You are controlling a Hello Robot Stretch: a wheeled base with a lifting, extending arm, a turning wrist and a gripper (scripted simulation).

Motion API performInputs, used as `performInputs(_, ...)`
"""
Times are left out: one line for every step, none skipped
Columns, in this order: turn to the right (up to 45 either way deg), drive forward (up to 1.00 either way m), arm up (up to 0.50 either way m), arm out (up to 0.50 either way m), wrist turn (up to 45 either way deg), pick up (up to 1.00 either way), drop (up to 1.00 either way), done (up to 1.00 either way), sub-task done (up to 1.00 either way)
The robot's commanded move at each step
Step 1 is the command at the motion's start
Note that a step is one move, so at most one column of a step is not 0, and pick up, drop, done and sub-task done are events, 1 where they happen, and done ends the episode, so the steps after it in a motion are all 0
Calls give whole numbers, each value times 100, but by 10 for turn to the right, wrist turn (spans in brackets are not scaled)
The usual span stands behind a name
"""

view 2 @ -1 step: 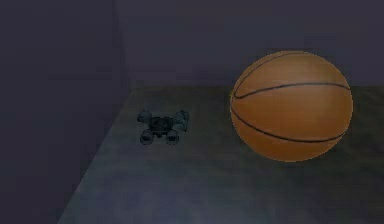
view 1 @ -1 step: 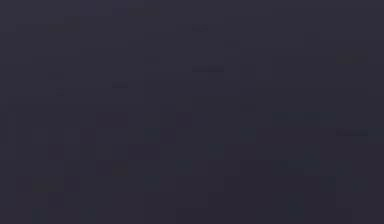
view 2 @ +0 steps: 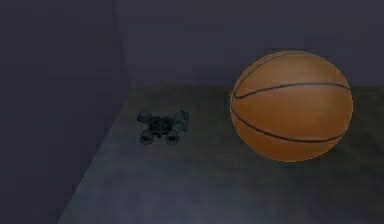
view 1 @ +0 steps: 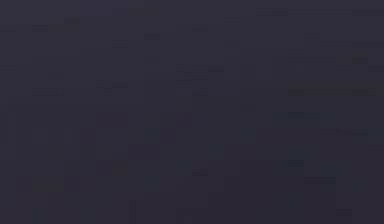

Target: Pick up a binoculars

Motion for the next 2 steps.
performInputs(0, 0, 38, 0, 0, 0, 0, 0, 0)
performInputs(0, 0, 0, 12, 0, 0, 0, 0, 0)
